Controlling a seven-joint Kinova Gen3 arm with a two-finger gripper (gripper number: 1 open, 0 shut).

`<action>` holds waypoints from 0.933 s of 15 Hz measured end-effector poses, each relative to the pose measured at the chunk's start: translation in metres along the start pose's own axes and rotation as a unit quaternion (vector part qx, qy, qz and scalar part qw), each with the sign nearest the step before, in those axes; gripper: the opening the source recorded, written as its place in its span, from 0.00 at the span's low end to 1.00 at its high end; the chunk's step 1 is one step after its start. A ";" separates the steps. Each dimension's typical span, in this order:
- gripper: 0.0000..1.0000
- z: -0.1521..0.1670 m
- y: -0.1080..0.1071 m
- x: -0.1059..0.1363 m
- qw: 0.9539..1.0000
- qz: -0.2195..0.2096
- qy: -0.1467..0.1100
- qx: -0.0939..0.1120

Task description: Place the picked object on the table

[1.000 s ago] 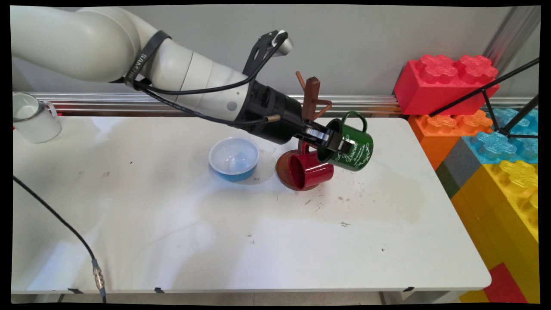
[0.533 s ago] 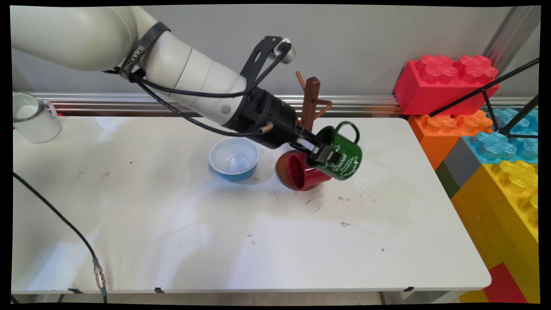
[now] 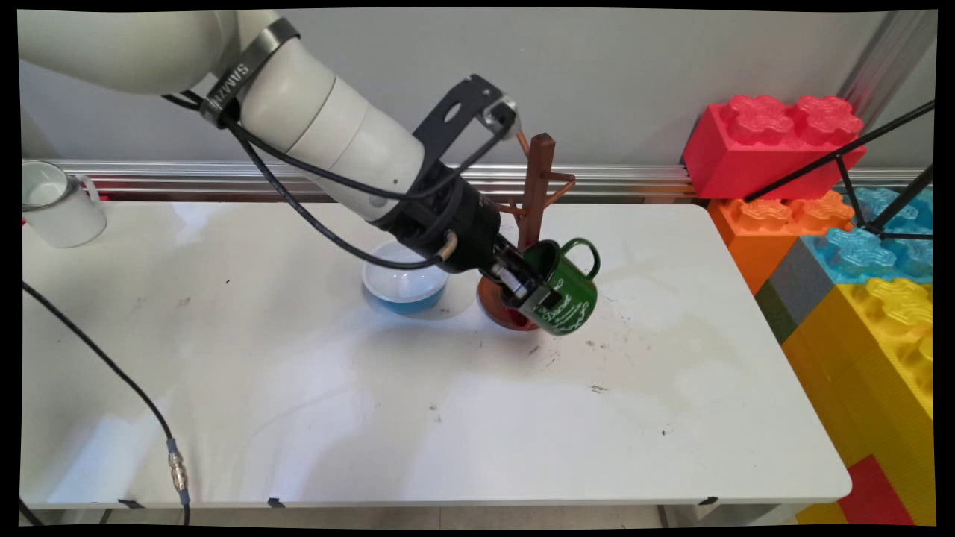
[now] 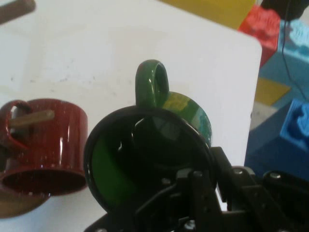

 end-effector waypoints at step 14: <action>0.00 0.056 0.037 0.006 0.981 0.121 -0.146 0.046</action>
